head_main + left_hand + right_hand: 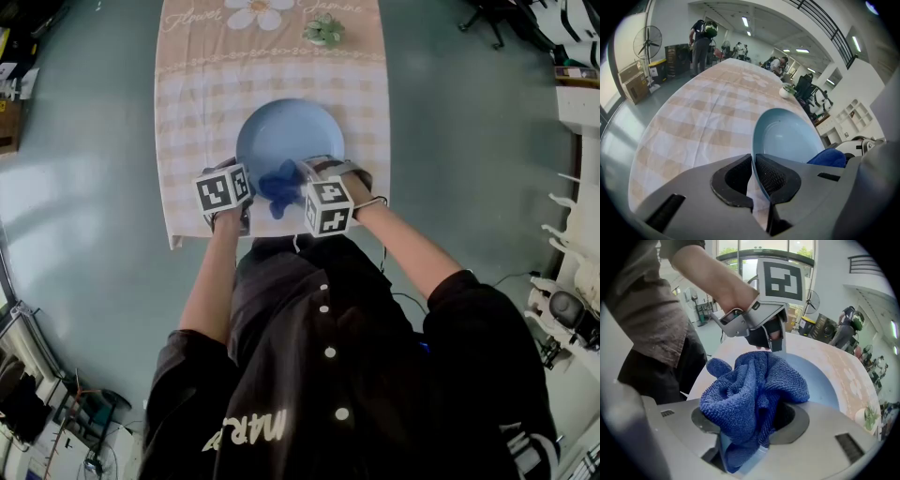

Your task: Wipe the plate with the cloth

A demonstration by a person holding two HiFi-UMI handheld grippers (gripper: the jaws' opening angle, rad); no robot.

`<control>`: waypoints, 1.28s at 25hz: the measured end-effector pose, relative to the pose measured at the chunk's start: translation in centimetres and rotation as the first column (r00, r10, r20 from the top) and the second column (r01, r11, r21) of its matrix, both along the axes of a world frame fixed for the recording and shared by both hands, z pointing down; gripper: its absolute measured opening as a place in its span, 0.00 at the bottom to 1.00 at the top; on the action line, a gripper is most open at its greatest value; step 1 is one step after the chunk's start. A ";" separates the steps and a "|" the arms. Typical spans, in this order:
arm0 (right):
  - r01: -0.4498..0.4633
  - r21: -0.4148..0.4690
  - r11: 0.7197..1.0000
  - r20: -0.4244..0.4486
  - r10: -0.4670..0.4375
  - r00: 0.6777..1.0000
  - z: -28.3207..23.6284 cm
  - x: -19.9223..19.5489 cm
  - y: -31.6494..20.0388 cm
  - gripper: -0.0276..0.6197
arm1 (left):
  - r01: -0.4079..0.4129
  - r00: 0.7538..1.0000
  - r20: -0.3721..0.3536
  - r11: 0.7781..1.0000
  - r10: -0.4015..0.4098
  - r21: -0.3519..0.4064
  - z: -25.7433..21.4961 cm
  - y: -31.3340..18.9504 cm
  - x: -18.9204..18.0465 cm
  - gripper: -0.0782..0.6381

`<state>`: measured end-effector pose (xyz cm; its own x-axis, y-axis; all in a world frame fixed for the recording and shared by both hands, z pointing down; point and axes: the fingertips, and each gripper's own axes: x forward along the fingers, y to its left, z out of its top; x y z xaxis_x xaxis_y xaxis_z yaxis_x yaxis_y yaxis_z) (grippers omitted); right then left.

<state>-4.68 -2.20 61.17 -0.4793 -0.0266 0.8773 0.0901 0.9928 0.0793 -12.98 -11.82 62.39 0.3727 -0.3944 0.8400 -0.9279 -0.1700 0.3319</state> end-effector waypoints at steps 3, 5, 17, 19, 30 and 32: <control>0.067 0.020 0.998 -0.020 -0.067 0.998 0.1 0.5 0.4 0.40 | -0.002 1.000 0.001 1.000 0.002 -0.001 0.0 0.0 -0.1 0.17; 0.103 0.030 0.994 -0.033 -0.102 0.994 0.2 1.0 0.6 0.40 | -0.004 1.000 0.003 1.000 0.004 -0.003 0.0 0.0 -0.1 0.17; 0.166 0.025 0.986 -0.074 -0.164 0.984 0.2 3.6 0.2 0.40 | -0.014 1.000 0.014 1.000 0.014 -0.004 -0.1 0.0 0.0 0.17; 0.161 0.013 0.987 -0.081 -0.160 0.984 0.2 4.0 0.1 0.40 | -0.016 1.000 0.015 1.000 0.016 -0.003 -0.1 0.0 0.0 0.17; 0.129 0.001 0.992 -0.145 -0.128 0.981 0.3 5.3 -0.8 0.40 | -0.021 1.000 0.018 1.000 0.021 -0.013 -0.1 0.0 0.0 0.17; 0.116 -0.003 0.993 -0.150 -0.115 0.982 0.0 5.0 -0.8 0.40 | -0.043 0.998 0.033 0.999 0.044 -0.016 -0.1 0.1 0.1 0.17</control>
<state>0.35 -3.00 61.21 -0.3423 0.0159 0.9394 0.2158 0.9744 0.0622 -12.92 -11.76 62.29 0.3605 -0.3659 0.8580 -0.9304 -0.2057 0.3033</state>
